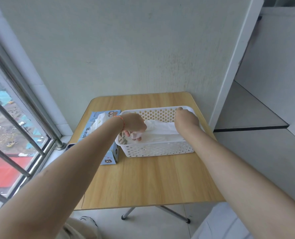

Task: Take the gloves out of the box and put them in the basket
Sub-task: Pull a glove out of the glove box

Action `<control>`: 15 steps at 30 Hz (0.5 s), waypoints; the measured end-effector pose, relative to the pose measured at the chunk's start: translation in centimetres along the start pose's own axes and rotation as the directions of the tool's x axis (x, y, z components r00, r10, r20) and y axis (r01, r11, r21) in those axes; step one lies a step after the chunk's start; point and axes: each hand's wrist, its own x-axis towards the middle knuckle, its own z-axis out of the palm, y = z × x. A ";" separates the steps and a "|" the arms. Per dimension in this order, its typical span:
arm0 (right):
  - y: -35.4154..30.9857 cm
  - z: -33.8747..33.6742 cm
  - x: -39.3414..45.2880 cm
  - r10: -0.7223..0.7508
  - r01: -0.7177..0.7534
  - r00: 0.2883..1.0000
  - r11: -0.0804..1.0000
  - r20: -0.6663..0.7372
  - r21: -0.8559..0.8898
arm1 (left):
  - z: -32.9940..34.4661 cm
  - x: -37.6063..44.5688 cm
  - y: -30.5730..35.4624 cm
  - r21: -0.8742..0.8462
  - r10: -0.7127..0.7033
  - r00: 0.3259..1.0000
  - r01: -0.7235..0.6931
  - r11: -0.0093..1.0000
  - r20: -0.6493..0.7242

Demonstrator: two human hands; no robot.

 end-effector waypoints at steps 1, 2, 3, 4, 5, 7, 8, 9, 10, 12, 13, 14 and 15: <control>0.1 0.0 -0.1 -0.004 0.004 1.000 1.000 0.001 -0.012 | 0.1 -0.1 0.0 0.010 0.002 1.000 -0.002 1.000 0.025; 0.1 -0.1 -0.1 -0.011 0.011 1.000 1.000 -0.002 -0.024 | 0.3 -0.2 -0.2 -0.018 0.005 0.999 -0.004 1.000 0.046; 0.2 -0.1 -0.1 -0.017 0.017 1.000 0.999 -0.009 -0.035 | 0.4 -0.4 -0.3 -0.049 0.021 0.999 -0.018 0.999 0.049; 0.3 -0.2 -0.2 -0.023 0.022 1.000 0.999 -0.020 -0.049 | 0.4 -0.5 -0.4 -0.060 0.031 0.999 -0.028 0.998 0.041; 0.3 -0.2 -0.3 -0.032 0.030 0.999 0.997 -0.029 -0.070 | 0.4 -0.6 -0.5 -0.048 0.034 0.998 -0.032 0.998 0.044; 0.2 -0.2 -0.5 -0.061 0.056 0.997 0.992 -0.040 -0.113 | 0.3 -0.8 -0.5 -0.004 0.030 0.999 -0.029 1.000 0.045; 0.2 -0.1 -0.5 -0.078 0.071 0.996 0.989 -0.050 -0.129 | 0.2 -0.9 -0.5 0.012 0.020 0.999 -0.021 1.000 0.037; 0.2 -0.1 -0.6 -0.091 0.081 0.994 0.987 -0.065 -0.141 | 0.1 -0.8 -0.3 0.012 0.018 1.000 -0.019 1.000 0.008; 0.2 -0.1 -0.7 -0.100 0.086 0.991 0.984 -0.085 -0.153 | 0.0 -0.6 -0.1 0.000 0.019 0.999 -0.019 1.000 -0.051; 0.2 -0.3 -0.9 -0.109 0.087 0.987 0.980 -0.116 -0.177 | 0.3 0.0 0.3 -0.011 0.019 0.974 -0.022 1.000 -0.225; 0.2 -0.4 -1.0 -0.115 0.090 0.985 0.978 -0.125 -0.188 | 0.6 0.3 0.4 -0.016 0.020 0.954 -0.026 1.000 -0.300; 0.2 -0.5 -1.1 -0.122 0.094 0.984 0.975 -0.133 -0.200 | 0.9 0.6 0.6 -0.035 0.019 0.943 -0.033 0.999 -0.331; 0.1 -0.5 -1.2 -0.131 0.097 0.980 0.972 -0.148 -0.214 | 1.3 0.9 0.7 -0.064 0.019 0.949 -0.042 0.997 -0.316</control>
